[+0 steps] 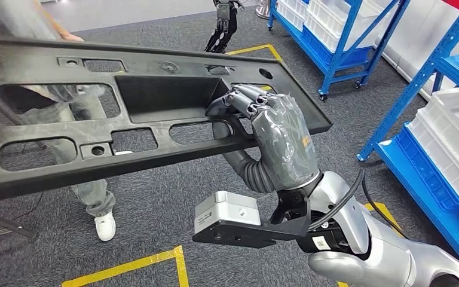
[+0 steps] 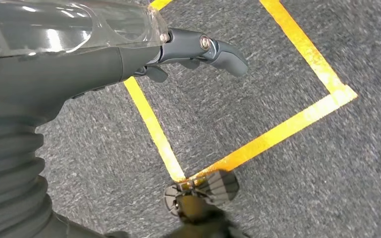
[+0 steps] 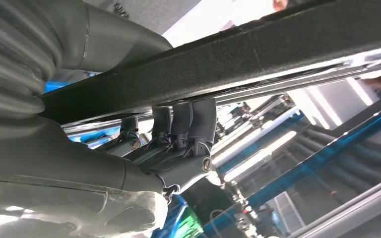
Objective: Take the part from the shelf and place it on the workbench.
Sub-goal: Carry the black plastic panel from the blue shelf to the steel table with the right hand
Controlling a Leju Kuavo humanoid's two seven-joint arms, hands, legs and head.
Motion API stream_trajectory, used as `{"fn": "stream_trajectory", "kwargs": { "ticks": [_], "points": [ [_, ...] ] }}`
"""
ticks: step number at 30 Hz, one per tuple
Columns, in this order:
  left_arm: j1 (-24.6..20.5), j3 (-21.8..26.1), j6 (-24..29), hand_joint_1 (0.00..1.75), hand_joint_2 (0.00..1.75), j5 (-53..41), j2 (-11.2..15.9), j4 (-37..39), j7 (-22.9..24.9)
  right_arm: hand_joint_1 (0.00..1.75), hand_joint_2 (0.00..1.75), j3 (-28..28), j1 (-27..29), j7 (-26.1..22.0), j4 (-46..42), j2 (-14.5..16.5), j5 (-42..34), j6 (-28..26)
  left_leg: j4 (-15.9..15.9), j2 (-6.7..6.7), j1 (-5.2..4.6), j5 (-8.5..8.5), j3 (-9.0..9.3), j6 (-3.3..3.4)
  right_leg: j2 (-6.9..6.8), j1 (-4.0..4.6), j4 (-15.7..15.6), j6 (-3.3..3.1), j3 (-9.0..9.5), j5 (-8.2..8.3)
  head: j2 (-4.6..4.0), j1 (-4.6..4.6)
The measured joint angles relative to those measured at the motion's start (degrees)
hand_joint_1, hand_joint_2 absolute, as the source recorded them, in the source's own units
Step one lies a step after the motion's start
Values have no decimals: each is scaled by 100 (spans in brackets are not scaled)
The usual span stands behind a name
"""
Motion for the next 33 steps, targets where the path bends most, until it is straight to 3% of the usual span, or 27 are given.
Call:
{"fn": "stream_trajectory", "kwargs": {
  "ticks": [1,3,5,7,9,10,11,13,15,17,19,21,23,25,26,27,28,30,32,33],
  "points": [
    [-4,0,0,0,175,2,0,0,-2,175,175,0,0,-20,-1,1,-1,-10,-148,44,-18,26,68,38,-32,18,4,24,5,-14,0,8],
    [-2,0,0,0,175,12,0,0,-8,175,175,0,1,-69,-1,2,-9,-35,-169,-46,-43,22,56,120,-102,22,3,70,15,-30,1,25],
    [4,0,0,0,175,27,0,0,-16,175,175,-1,5,-108,-2,2,-22,-58,-192,-146,-34,42,73,192,-24,-14,116,131,-13,-139,1,29],
    [-6,1,0,0,175,34,2,0,-21,175,175,-2,26,-132,-2,-4,-38,-66,-212,-253,-16,62,89,254,203,-48,700,175,-269,-486,1,47],
    [-11,1,-1,0,175,35,4,0,-23,175,175,-2,76,-158,-2,-16,-61,-67,-211,-376,-18,64,88,276,324,-53,1573,190,-697,-853,1,63],
    [-5,1,-2,0,175,35,4,0,-23,175,175,-1,103,-173,-2,-22,-80,-67,-209,-445,-20,64,89,277,337,-53,1837,192,-843,-906,1,63],
    [2,1,-4,0,175,35,4,0,-23,175,175,-1,122,-191,-3,-26,-101,-67,-207,-514,-20,64,91,277,339,-55,1869,190,-884,-839,1,63],
    [9,0,-6,0,175,35,3,0,-26,175,175,-1,135,-226,-15,-29,-138,-67,-202,-660,-12,61,108,271,403,-73,1241,177,-625,-421,1,65],
    [0,0,-7,0,175,35,2,0,-35,175,175,-2,141,-264,-40,-33,-169,-67,-185,-801,-18,59,103,235,650,-107,424,159,-251,-71,1,65],
    [-1,0,-5,0,175,36,2,0,-44,175,175,-1,152,-291,-62,-37,-207,-66,-180,-911,-16,75,62,171,791,-114,120,129,-122,-2,1,63],
    [22,0,-4,0,175,40,3,0,-49,175,175,0,152,-299,-83,-37,-236,-65,-186,-974,13,83,20,103,685,-98,102,67,-125,13,1,63],
    [28,0,-4,0,175,48,-2,0,-57,175,175,0,145,-305,-111,-29,-245,-63,51,-781,10,-67,-106,47,554,-96,75,-11,-109,30,0,43],
    [4,0,-4,0,175,52,-8,0,-66,175,175,3,146,-323,-133,-23,-259,-50,776,-473,-5,-427,-445,9,416,-78,64,-58,-98,28,0,15],
    [0,0,-4,0,175,52,-9,0,-69,175,175,13,155,-367,-142,-23,-320,-14,1538,-362,0,-704,-807,-10,276,-48,65,-78,-97,19,0,8],
    [7,0,-4,0,175,52,-9,0,-69,175,175,22,158,-392,-143,-23,-363,12,1656,-349,0,-709,-863,-8,214,-38,65,-83,-96,15,0,7],
    [15,0,-4,0,175,53,-9,0,-69,175,175,32,159,-418,-145,-23,-409,42,1520,-332,-3,-609,-789,2,151,-29,66,-86,-92,10,0,6],
    [18,0,-4,0,175,52,-9,0,-69,175,175,40,158,-440,-149,-23,-445,69,1151,-291,-10,-434,-593,23,94,-21,66,-85,-84,3,0,6],
    [11,0,-4,0,175,53,-9,0,-68,175,175,48,151,-480,-165,-24,-495,116,260,-44,-65,-113,-108,94,-8,7,70,-64,-61,-19,1,5],
    [-2,0,-4,0,175,52,-9,0,-67,175,175,61,144,-504,-182,-23,-528,148,-150,120,-131,-27,104,161,-96,33,74,-27,-48,-44,1,10],
    [-4,0,-4,0,175,52,-9,0,-63,175,175,75,142,-509,-187,-24,-541,166,-179,99,-154,-33,104,185,-146,42,73,-7,-45,-52,1,13]
  ]
}}
